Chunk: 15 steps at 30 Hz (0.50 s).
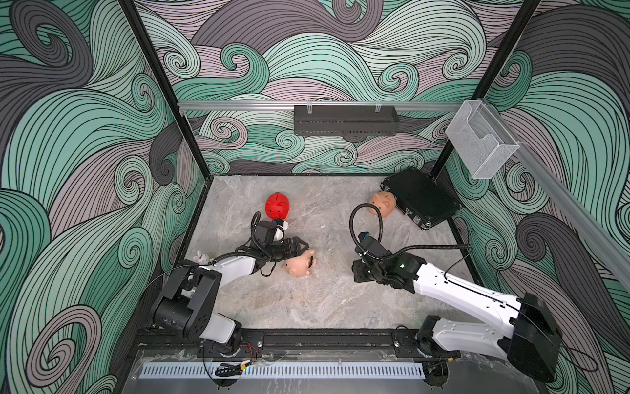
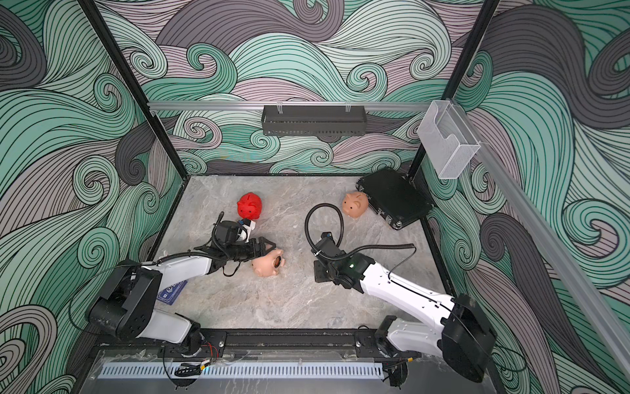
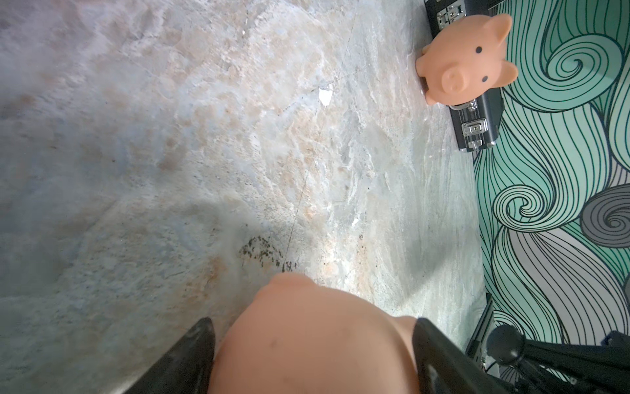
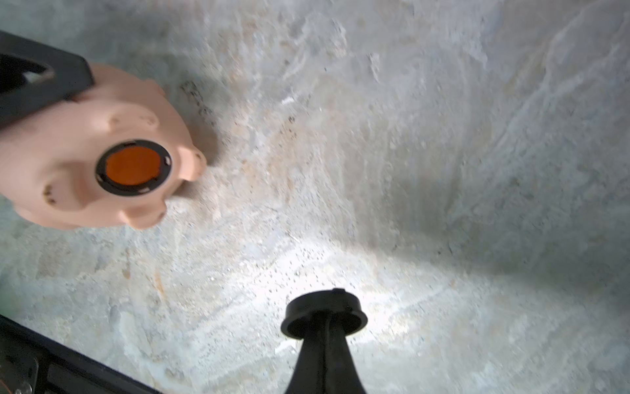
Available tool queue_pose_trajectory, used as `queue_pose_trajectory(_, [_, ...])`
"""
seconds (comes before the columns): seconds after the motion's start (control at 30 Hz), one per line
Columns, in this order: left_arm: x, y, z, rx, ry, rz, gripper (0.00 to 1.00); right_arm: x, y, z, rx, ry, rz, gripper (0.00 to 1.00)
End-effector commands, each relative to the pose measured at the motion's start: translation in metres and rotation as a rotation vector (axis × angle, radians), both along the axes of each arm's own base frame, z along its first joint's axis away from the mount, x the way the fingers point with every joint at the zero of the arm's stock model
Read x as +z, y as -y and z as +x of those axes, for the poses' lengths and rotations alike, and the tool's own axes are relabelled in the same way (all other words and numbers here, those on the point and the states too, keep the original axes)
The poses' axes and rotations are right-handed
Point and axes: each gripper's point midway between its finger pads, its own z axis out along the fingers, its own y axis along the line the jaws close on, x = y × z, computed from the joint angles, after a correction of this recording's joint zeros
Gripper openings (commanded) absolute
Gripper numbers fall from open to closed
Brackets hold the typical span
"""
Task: Open piggy banks
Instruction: Place the lid at the center of the board.
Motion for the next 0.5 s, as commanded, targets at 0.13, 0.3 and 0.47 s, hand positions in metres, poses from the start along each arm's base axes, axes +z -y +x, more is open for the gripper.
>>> queue_pose_trajectory(0.13, [-0.046,-0.015,-0.040,-0.010,-0.201,0.131,0.86,-0.017,0.010,-0.013,0.074,-0.182,-0.037,0.00])
queue_pose_trajectory(0.3, [-0.045,-0.015,-0.040,-0.005,-0.200,0.131,0.86,-0.032,0.007,-0.009,0.081,-0.253,-0.111,0.00])
queue_pose_trajectory(0.47, [-0.044,-0.014,-0.039,-0.005,-0.197,0.137,0.86,-0.048,0.006,-0.001,0.073,-0.280,-0.175,0.00])
